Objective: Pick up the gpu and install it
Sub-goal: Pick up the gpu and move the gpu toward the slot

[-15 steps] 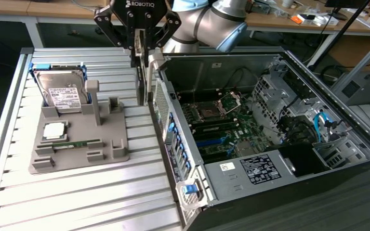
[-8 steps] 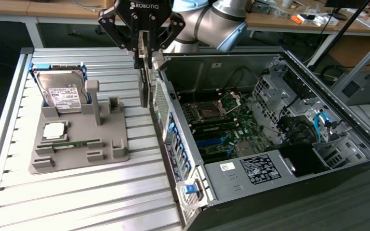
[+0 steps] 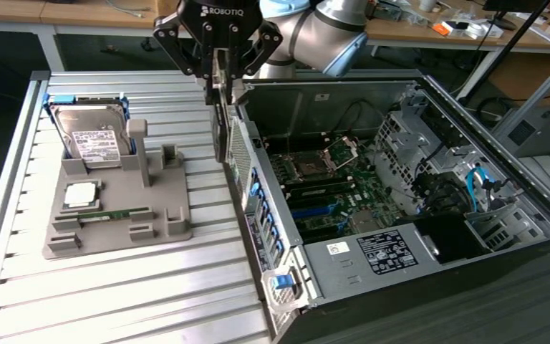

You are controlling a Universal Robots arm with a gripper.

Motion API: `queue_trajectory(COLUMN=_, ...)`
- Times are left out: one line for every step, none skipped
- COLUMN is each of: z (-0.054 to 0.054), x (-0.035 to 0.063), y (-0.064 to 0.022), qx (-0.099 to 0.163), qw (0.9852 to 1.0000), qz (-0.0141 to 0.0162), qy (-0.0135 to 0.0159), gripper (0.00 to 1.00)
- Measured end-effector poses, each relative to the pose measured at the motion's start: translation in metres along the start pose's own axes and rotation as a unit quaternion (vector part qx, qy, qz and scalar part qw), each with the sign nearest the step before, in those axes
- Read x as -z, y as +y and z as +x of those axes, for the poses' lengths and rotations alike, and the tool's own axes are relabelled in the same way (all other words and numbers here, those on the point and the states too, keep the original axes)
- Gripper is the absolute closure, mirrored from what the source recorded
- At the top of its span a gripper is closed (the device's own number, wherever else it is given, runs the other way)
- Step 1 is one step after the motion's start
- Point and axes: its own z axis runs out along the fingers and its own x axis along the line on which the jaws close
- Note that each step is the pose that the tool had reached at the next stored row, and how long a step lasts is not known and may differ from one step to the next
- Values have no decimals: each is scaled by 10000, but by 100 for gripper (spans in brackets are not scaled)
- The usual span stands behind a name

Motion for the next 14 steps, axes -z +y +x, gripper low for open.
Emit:
queue_trajectory(z=-6, x=0, y=-3, qx=0, qw=10000, qz=1, qy=0, gripper=73)
queue_trajectory(z=-11, x=0, y=-6, qx=0, qw=10000, qz=2, qy=0, gripper=73)
queue_trajectory(z=-19, x=-1, y=-10, qx=0, qw=10000, qz=5, qy=-1, gripper=73)
queue_trajectory(z=-23, x=-1, y=-12, qx=0, qw=10000, qz=7, qy=-1, gripper=73)
queue_trajectory(z=-28, x=-1, y=-13, qx=0, qw=10000, qz=9, qy=-1, gripper=73)
queue_trajectory(z=-34, x=-1, y=-13, qx=0, qw=10000, qz=12, qy=-1, gripper=73)
queue_trajectory(z=-38, x=-1, y=-14, qx=1, qw=10000, qz=14, qy=-1, gripper=73)
queue_trajectory(z=-41, x=-1, y=-16, qx=0, qw=10000, qz=16, qy=-1, gripper=73)
queue_trajectory(z=-44, x=-1, y=-17, qx=1, qw=10000, qz=17, qy=-2, gripper=73)
queue_trajectory(z=-47, x=-2, y=-17, qx=0, qw=10000, qz=18, qy=-2, gripper=73)
queue_trajectory(z=-51, x=-1, y=-18, qx=1, qw=10000, qz=20, qy=-1, gripper=73)
queue_trajectory(z=-54, x=-2, y=-19, qx=1, qw=10000, qz=21, qy=-2, gripper=73)
queue_trajectory(z=-57, x=-2, y=-21, qx=1, qw=10000, qz=21, qy=-2, gripper=73)
queue_trajectory(z=-61, x=-2, y=-21, qx=1, qw=10000, qz=22, qy=-2, gripper=73)
